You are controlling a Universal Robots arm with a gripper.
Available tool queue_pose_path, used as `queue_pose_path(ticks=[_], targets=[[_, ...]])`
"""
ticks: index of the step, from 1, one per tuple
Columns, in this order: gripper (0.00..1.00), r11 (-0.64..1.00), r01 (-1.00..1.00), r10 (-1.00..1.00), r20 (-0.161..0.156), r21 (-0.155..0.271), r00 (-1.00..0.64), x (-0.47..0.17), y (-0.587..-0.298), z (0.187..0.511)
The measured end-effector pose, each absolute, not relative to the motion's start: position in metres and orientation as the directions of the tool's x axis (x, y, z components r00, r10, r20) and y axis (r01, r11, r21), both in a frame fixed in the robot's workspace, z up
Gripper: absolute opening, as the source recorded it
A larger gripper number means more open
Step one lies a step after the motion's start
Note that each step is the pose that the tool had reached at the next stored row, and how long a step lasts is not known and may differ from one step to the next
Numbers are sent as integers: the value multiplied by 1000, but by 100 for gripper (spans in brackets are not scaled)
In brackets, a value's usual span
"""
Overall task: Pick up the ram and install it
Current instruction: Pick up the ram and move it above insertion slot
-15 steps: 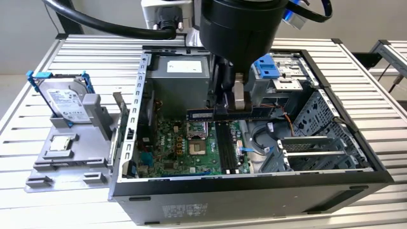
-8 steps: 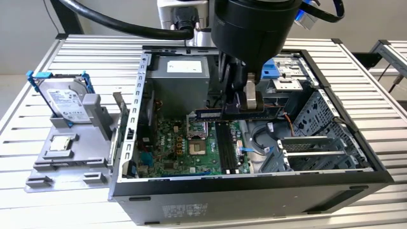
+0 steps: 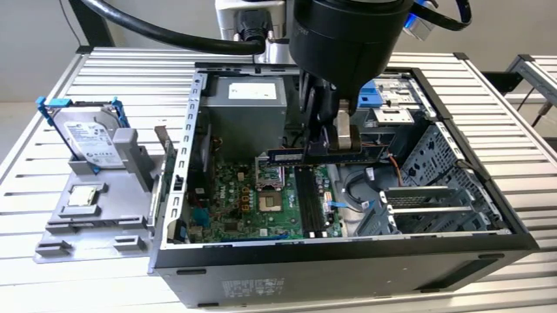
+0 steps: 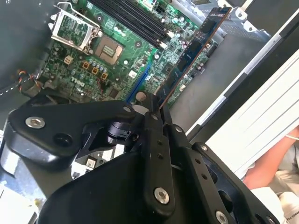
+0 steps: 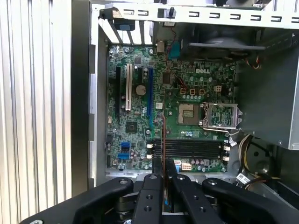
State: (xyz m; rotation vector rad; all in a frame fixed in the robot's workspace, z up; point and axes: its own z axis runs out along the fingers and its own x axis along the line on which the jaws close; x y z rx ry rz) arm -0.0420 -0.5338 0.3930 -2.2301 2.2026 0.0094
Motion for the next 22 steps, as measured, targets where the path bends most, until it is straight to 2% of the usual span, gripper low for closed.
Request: queue_pose_path(ticks=[22], targets=[[0, 0, -1000, -1000, -9, -1, 0, -9, -526, 393]])
